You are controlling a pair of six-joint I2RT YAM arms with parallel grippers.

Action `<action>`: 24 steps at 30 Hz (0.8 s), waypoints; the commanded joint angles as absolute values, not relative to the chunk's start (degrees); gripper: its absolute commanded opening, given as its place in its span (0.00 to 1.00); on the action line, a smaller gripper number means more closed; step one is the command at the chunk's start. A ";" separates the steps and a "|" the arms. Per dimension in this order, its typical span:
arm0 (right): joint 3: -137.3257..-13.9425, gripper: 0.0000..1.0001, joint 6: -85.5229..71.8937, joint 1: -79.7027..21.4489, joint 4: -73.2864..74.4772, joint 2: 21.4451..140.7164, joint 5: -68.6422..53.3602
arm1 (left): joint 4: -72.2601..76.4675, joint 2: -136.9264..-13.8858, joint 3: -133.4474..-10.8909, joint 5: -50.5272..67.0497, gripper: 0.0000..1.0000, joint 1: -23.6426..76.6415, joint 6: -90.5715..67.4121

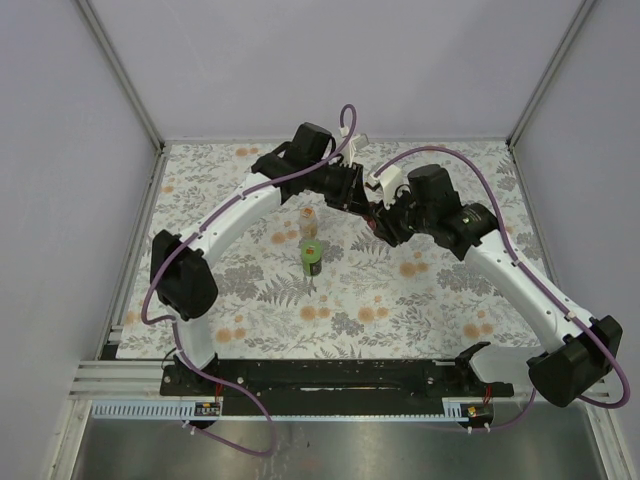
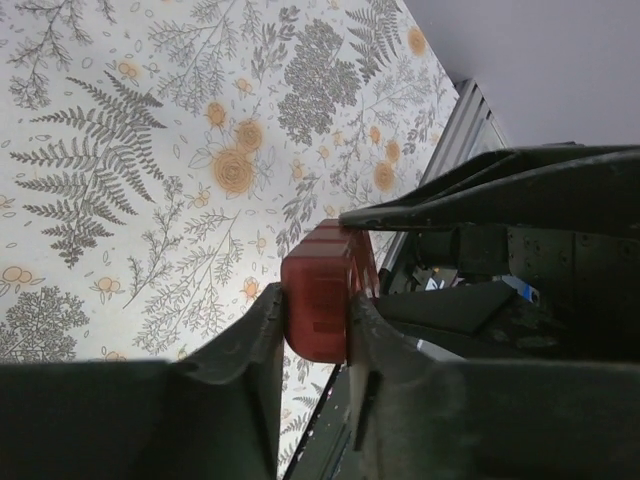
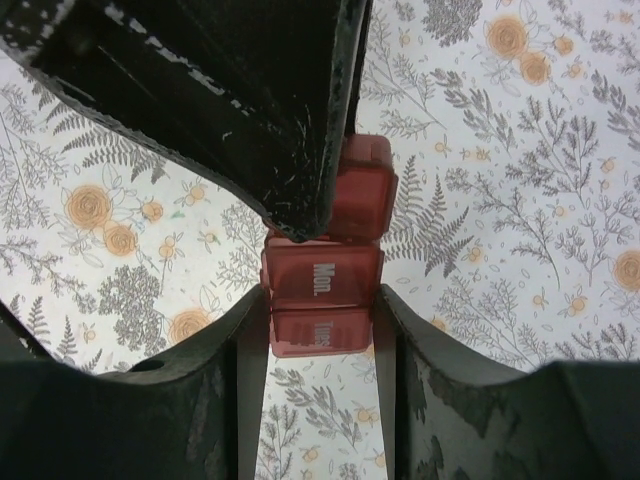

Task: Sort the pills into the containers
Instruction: Open the pill container at the center of the board.

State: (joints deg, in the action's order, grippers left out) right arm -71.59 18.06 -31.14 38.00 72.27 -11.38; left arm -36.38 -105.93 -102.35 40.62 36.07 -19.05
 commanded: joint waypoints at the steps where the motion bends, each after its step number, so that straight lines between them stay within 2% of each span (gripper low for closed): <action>1: -71.81 0.21 16.96 -31.64 34.72 70.58 -10.11 | -36.12 -107.66 -105.64 42.97 0.14 35.95 -18.72; 2: -71.72 0.25 16.88 -31.64 34.72 70.66 -10.11 | -36.12 -107.93 -105.73 43.50 0.04 35.95 -19.07; 3: -71.81 0.34 16.53 -31.55 34.80 70.49 -9.93 | -35.95 -108.02 -105.73 43.85 0.00 35.95 -19.51; 5: -71.98 0.49 16.44 -31.64 35.33 70.31 -9.32 | -35.68 -108.02 -105.47 43.77 0.00 35.95 -19.77; 7: -72.33 0.56 16.35 -31.64 35.94 70.23 -8.27 | -35.16 -107.67 -105.12 43.07 0.00 35.86 -20.13; 10: -73.03 0.72 16.70 -31.64 37.17 69.87 -7.91 | -33.58 -106.44 -103.71 42.19 0.00 35.77 -21.88; 19: -73.48 0.74 16.70 -31.55 38.41 68.47 -8.17 | -30.24 -103.54 -100.03 42.01 0.00 34.54 -25.74; 24: -74.18 0.74 17.66 -31.64 39.99 67.94 -8.35 | -23.83 -101.61 -95.29 44.20 0.00 31.21 -33.03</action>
State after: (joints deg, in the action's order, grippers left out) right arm -71.29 16.84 -31.14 39.31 69.95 -8.58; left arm -31.55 -106.45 -98.00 42.28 33.98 -26.35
